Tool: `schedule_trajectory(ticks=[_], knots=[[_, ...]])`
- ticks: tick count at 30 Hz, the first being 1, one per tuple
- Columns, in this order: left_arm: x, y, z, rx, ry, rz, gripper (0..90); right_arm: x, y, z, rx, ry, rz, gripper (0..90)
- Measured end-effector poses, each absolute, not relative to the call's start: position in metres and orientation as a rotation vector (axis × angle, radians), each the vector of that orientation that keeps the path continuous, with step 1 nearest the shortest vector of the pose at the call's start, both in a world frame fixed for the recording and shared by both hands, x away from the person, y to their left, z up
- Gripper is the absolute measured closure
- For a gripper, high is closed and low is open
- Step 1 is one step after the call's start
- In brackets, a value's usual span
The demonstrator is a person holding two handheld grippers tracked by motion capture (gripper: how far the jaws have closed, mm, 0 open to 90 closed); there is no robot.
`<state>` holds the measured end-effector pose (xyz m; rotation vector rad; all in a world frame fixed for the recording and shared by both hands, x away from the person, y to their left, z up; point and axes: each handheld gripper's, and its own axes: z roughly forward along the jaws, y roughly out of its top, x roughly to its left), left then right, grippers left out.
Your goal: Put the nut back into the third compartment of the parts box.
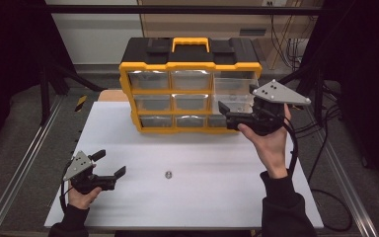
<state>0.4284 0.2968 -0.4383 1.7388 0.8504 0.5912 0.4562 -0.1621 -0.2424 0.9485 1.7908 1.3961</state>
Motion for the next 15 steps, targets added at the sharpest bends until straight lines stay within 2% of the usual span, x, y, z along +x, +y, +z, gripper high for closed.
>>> schedule_trajectory(ticks=[15], knots=[[0.428, 0.296, -0.438, 1.741, 0.848, 0.593, 2.2, 0.432, -0.150, -0.293, 0.923, 1.880, 1.447, 3.4]])
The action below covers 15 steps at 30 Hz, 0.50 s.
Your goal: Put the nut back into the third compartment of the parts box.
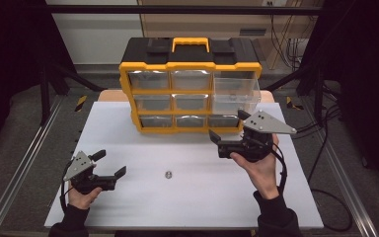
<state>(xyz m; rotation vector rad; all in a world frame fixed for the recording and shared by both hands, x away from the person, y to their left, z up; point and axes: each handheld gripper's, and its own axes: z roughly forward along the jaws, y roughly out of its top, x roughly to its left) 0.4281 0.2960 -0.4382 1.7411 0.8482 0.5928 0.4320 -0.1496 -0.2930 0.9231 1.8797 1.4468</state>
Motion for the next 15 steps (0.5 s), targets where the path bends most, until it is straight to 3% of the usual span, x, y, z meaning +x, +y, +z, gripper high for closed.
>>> schedule_trajectory(ticks=[15], knots=[[0.428, 0.296, -0.438, 1.742, 0.848, 0.592, 2.2, 0.435, -0.125, -0.340, 0.951, 1.966, 1.465, 3.7]])
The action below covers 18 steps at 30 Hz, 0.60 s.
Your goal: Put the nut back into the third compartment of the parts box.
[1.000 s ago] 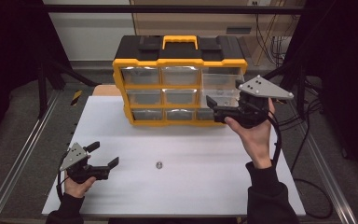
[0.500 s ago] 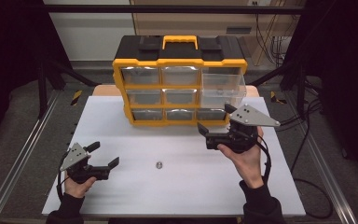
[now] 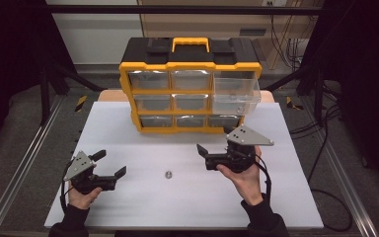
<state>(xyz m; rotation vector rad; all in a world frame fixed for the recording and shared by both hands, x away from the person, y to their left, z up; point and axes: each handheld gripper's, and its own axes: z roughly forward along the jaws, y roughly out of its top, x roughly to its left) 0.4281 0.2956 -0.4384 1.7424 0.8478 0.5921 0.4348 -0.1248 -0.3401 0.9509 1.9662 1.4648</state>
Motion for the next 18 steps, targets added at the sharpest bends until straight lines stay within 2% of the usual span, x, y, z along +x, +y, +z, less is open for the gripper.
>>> schedule_trajectory(ticks=[18], knots=[[0.428, 0.296, -0.438, 1.742, 0.848, 0.593, 2.2, 0.453, -0.075, -0.394, 0.976, 2.148, 1.367, 4.7]])
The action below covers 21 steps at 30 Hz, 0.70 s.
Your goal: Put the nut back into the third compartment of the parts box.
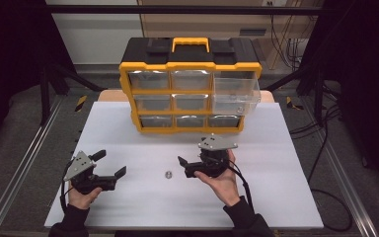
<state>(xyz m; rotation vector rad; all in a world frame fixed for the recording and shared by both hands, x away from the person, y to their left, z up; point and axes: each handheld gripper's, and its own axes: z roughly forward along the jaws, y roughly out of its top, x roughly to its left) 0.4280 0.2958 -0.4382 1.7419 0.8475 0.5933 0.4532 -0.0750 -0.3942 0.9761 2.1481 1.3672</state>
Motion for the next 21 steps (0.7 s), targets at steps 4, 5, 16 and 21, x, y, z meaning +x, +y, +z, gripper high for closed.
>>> schedule_trajectory(ticks=[4, 5, 16, 21], knots=[[0.428, 0.296, -0.438, 1.741, 0.847, 0.594, 2.2, 0.457, -0.058, -0.408, 0.973, 2.204, 1.326, 5.6], [0.428, 0.296, -0.438, 1.741, 0.847, 0.594, 2.2, 0.458, -0.054, -0.411, 0.969, 2.221, 1.314, 5.7], [0.428, 0.296, -0.438, 1.741, 0.847, 0.593, 2.2, 0.465, -0.023, -0.443, 0.969, 2.346, 1.212, 12.0], [0.428, 0.295, -0.438, 1.742, 0.848, 0.593, 2.2, 0.466, -0.018, -0.454, 0.974, 2.395, 1.191, 20.3]])
